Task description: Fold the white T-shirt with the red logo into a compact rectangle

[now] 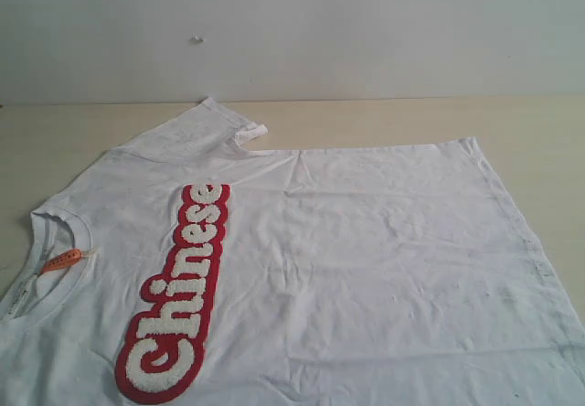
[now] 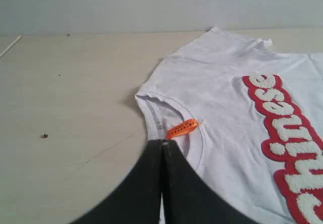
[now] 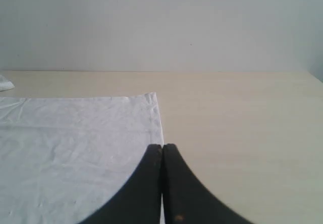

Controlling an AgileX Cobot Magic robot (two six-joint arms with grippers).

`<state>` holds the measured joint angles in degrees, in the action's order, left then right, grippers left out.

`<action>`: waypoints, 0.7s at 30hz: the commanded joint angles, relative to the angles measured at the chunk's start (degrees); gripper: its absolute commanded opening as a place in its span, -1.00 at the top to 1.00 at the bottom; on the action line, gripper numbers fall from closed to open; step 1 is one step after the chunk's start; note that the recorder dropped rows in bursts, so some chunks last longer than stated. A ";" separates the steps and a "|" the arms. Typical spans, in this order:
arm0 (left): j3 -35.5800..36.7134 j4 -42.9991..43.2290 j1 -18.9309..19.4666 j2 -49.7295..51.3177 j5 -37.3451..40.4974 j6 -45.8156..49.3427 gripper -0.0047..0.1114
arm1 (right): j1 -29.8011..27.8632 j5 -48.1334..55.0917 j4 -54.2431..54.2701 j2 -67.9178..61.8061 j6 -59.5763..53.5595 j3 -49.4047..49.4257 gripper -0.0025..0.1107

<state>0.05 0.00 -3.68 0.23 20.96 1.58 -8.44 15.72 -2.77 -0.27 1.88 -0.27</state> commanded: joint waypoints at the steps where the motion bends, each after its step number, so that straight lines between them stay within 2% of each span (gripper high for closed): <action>1: -0.05 -0.77 0.07 -0.23 -0.51 -0.23 0.92 | -0.24 -0.40 -0.16 0.27 -0.18 0.27 0.96; 11: -0.05 -0.77 0.07 -0.23 -0.51 -0.23 0.92 | -0.24 -0.40 -0.16 0.27 -0.18 0.27 0.96; 15: -0.05 1.86 0.07 -0.23 -1.85 2.56 0.92 | -0.24 -0.40 -0.16 0.27 -0.18 0.27 0.96; 20: -0.05 0.73 0.07 -0.23 -18.52 2.08 0.92 | -0.24 -13.08 -2.76 0.27 -0.72 0.27 0.96; 21: -0.05 0.73 0.07 -0.23 -25.26 2.08 0.92 | -0.24 -15.18 -3.08 0.27 -0.72 0.27 0.96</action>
<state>0.05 1.09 -3.68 0.23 4.99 3.62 -8.44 4.81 -4.88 -0.27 1.49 -0.27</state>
